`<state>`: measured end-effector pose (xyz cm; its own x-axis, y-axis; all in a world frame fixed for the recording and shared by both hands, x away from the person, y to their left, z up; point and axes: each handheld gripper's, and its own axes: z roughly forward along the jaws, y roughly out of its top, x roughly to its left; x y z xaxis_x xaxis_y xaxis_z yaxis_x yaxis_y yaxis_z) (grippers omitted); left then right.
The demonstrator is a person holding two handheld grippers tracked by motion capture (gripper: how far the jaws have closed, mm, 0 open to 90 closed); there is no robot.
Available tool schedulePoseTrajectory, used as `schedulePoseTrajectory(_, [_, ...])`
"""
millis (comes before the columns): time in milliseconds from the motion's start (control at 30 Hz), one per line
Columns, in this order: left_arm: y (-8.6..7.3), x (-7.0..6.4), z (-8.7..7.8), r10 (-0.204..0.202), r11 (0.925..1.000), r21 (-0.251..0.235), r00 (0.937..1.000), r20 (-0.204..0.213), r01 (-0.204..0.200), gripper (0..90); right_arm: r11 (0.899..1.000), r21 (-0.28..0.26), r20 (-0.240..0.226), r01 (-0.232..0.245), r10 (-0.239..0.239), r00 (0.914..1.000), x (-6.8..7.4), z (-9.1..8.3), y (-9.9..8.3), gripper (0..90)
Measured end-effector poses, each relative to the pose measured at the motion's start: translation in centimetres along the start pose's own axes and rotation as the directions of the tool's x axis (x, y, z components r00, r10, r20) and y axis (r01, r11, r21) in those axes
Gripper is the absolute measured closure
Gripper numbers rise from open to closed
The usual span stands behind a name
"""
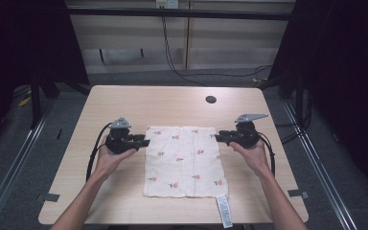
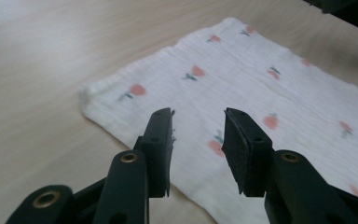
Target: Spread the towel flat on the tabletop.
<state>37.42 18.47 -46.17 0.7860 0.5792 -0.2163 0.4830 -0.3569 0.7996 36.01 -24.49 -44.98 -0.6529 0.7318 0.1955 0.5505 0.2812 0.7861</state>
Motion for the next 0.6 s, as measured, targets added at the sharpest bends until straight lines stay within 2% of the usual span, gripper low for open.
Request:
schedulePoseTrajectory(33, [-0.7,-0.4,-0.3,-0.014,0.9999,0.008,0.9994,0.032,0.013,62.8,1.000,0.011,-0.008,0.016,-0.016,0.9998,0.4,-0.1,-0.3,65.3])
schedulePoseTrajectory(100, [-1.3,-1.1,-0.7,0.019,0.9979,0.061,0.9995,0.024,-0.021,63.4,0.999,0.013,-0.039,0.039,-0.039,0.9985,1.2,-0.5,-0.9,64.7])
schedulePoseTrajectory(167, [-1.7,-1.9,-1.4,0.030,0.9975,0.062,0.9980,0.055,-0.034,64.2,0.998,0.031,-0.056,0.060,-0.059,0.9967,1.9,-0.9,-1.4,64.8])
schedulePoseTrajectory(267, [-2.0,-2.6,-1.7,0.051,0.9972,0.050,0.9956,0.078,-0.055,65.0,0.995,0.062,-0.070,0.080,-0.076,0.9946,2.8,-1.0,-2.4,66.6])
schedulePoseTrajectory(300, [-2.1,-2.8,-1.5,0.062,0.9964,0.053,0.9950,0.079,-0.066,65.1,0.994,0.071,-0.077,0.087,-0.081,0.9937,3.1,-1.0,-2.7,66.7])
schedulePoseTrajectory(367, [-2.5,-2.8,-0.7,0.050,0.9954,0.077,0.9946,0.091,-0.057,65.3,0.991,0.088,-0.082,0.104,-0.097,0.9919,3.8,-0.7,-3.5,67.3])
schedulePoseTrajectory(433, [-2.9,-2.9,0.2,0.059,0.9922,0.104,0.9935,0.097,-0.069,65.9,0.986,0.112,-0.083,0.125,-0.116,0.9898,4.3,-0.2,-4.2,67.3])
schedulePoseTrajectory(500, [-3.2,-3.3,1.1,0.092,0.9835,0.147,0.9916,0.091,-0.105,67.2,0.981,0.140,-0.084,0.135,-0.124,0.9888,4.5,0.3,-4.6,67.0])
schedulePoseTrajectory(600, [-3.3,-3.5,1.7,0.088,0.9816,0.159,0.9897,0.113,-0.105,67.7,0.972,0.178,-0.073,0.153,-0.142,0.9871,4.6,1.1,-5.1,63.9])
